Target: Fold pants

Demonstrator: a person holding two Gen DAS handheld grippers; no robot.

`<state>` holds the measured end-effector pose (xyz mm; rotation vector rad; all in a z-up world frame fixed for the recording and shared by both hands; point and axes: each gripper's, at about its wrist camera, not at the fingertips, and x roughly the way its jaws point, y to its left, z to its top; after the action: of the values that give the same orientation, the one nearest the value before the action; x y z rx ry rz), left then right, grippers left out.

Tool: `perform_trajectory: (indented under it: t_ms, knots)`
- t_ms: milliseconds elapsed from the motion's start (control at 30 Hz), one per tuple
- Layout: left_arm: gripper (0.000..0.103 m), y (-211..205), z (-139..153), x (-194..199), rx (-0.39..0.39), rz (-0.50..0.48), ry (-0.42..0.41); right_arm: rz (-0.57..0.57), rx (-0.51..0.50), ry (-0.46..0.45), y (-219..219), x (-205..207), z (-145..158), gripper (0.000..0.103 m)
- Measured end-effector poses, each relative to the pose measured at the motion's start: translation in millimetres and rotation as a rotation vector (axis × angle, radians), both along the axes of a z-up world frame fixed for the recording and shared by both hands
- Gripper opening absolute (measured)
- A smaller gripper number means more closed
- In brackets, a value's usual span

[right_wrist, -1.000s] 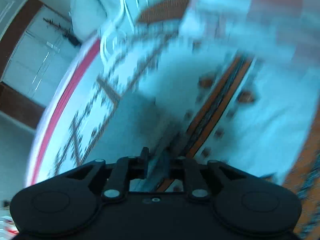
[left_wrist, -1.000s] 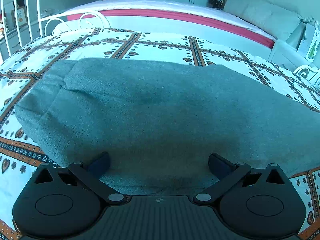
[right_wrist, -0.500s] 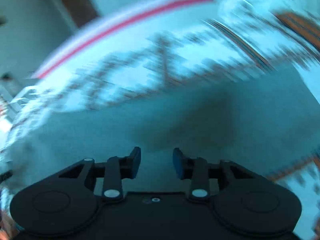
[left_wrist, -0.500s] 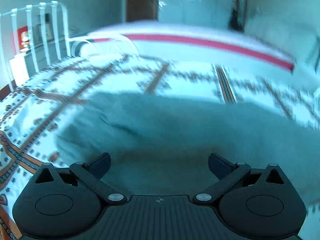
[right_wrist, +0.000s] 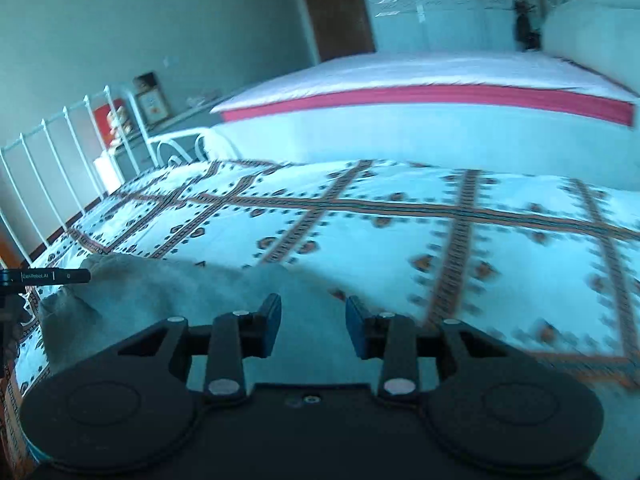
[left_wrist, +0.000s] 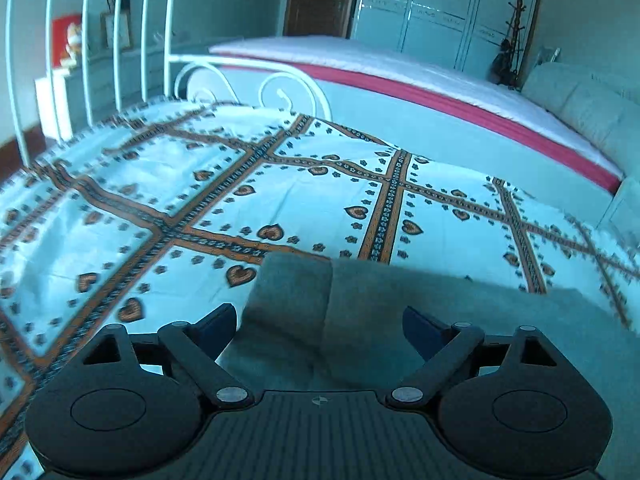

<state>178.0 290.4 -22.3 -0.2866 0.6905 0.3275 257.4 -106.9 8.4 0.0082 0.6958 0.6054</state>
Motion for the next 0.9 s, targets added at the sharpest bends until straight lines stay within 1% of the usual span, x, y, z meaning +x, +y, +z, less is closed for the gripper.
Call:
perform_trajectory:
  t_ms: [33,100,167,200,267,367,433,467,533,567,633,667,733,767,800,833,867,900]
  knots:
    - [0.090,4,-3,7,-0.021,-0.011,0.008,0.022,-0.006,0.007,14,9,-2,0.028]
    - [0.090,4,-10,18,-0.031,-0.035,0.023,0.050,-0.032,0.019,35,25,-10,0.028]
    - [0.090,0,-15,27,0.007,-0.054,0.043,0.079,-0.057,0.036,52,41,-18,0.027]
    - [0.087,1,-18,31,0.012,-0.059,0.048,0.086,-0.074,0.042,58,48,-23,0.028]
    - [0.083,8,-20,35,-0.018,-0.051,0.043,0.108,-0.086,0.061,66,60,-33,0.028]
    - [0.080,18,-22,37,-0.093,-0.032,0.033,0.139,-0.081,0.089,69,69,-42,0.029]
    - [0.079,19,-24,39,-0.106,-0.028,0.045,0.160,-0.076,0.102,69,71,-47,0.030]
    - [0.077,18,-25,40,-0.103,-0.032,0.054,0.175,-0.064,0.112,68,72,-48,0.029]
    - [0.068,14,-27,42,-0.087,-0.055,0.067,0.206,-0.064,0.120,68,72,-48,0.025]
    - [0.059,13,-27,42,-0.086,-0.069,0.064,0.221,-0.064,0.119,69,71,-47,0.021]
    - [0.056,8,-25,42,-0.044,-0.086,0.068,0.264,-0.072,0.131,72,70,-47,0.003]
    - [0.054,6,-24,41,-0.028,-0.090,0.066,0.280,-0.086,0.109,74,67,-45,0.000]
    - [0.045,7,-19,37,-0.012,-0.070,0.036,0.299,-0.109,0.061,79,61,-39,0.000]
    - [0.039,8,-14,35,0.004,-0.061,0.020,0.296,-0.111,0.036,82,58,-34,0.000]
    - [0.038,9,-10,34,0.022,-0.053,0.009,0.287,-0.115,0.014,84,57,-30,0.000]
    - [0.038,9,-9,34,0.033,-0.053,0.016,0.278,-0.111,0.000,85,56,-27,0.000]
    - [0.038,10,-13,35,0.030,-0.052,0.032,0.270,-0.107,0.000,87,56,-28,0.000]
    - [0.041,10,-21,37,0.024,-0.051,0.049,0.254,-0.132,0.017,90,58,-35,0.000]
